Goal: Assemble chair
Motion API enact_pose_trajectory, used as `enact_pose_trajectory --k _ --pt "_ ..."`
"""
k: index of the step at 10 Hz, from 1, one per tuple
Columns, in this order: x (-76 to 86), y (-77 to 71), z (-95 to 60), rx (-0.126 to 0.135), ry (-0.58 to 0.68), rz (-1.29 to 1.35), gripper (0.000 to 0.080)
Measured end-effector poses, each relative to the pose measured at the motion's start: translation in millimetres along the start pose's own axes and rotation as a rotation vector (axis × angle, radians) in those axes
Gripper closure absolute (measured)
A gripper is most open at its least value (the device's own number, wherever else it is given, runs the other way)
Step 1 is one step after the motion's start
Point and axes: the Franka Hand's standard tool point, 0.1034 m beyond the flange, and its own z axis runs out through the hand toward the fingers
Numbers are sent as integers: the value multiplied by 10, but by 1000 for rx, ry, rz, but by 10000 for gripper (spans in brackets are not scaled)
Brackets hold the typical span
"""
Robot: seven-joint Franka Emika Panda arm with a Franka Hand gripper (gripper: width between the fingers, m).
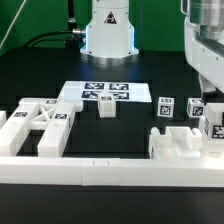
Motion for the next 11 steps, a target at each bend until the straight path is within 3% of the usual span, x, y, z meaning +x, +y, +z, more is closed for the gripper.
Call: enact_pose_trajectory --k 2,4,11 --pt "-7 10 4 -7 2 -182 153" --pt "-58 37 4 -31 -10 -403 150" --pt "-79 56 66 -41 -16 -1006 150"
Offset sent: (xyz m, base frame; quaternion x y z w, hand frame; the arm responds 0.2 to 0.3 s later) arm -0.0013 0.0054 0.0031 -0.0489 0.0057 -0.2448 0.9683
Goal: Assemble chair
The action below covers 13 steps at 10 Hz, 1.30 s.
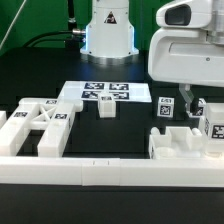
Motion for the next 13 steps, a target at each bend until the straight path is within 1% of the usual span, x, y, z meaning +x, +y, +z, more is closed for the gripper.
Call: enact_pose_trajectory --k 1,3,4,5,6,7,8,9,10,11,13 --pt "10 14 -1 -4 0 -94 150" --pt "58 55 -19 -20 3 -247 150" --pt "59 55 -20 -23 5 -265 172" --pt "58 56 -18 -23 5 -261 172" --pt "58 57 -17 -23 4 -261 313" --pt "58 57 -16 -23 4 -261 490" --pt "58 57 -17 -23 5 -260 490" --pt "58 56 -17 -22 5 -239 515" --pt "58 56 -17 -22 5 -239 515" --pt "57 51 -14 -18 8 -157 515" --pt "68 48 -7 8 32 57 515"
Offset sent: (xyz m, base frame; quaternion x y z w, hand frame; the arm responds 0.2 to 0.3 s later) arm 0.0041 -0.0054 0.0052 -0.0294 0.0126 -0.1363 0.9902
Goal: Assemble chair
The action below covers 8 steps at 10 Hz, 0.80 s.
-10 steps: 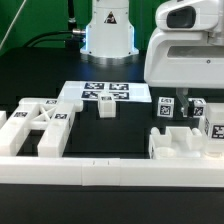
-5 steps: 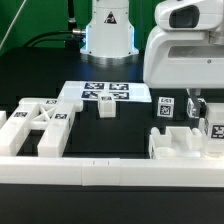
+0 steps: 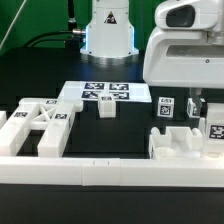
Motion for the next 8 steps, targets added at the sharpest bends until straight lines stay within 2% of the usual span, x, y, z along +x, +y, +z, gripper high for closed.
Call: enact_pose_trajectory --k 4,8 --pt "-12 1 7 47 19 436 514" --pt "-36 -51 13 53 15 866 514"
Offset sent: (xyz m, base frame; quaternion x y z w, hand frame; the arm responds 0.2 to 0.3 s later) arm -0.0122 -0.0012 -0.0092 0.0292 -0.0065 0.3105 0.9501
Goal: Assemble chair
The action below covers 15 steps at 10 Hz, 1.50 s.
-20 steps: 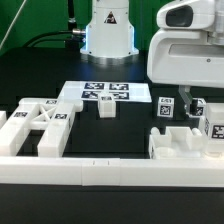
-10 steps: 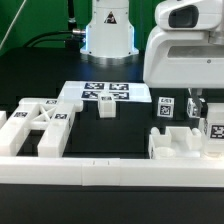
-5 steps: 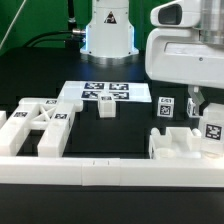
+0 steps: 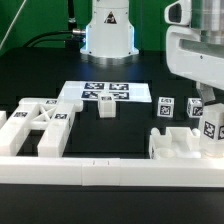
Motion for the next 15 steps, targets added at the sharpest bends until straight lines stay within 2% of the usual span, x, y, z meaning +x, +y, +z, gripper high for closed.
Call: enact_pose_trajectory --k 3,4,5,6,9,15 --pt "-9 -1 1 0 -2 80 497" --pt "-8 -1 1 0 -2 62 286" --pt "16 -20 -4 15 3 -17 286" --pt "4 -33 -6 24 2 -10 173" --pt "4 -33 -5 23 5 -218 153" --pt "-3 -21 -11 -22 45 -943 151"
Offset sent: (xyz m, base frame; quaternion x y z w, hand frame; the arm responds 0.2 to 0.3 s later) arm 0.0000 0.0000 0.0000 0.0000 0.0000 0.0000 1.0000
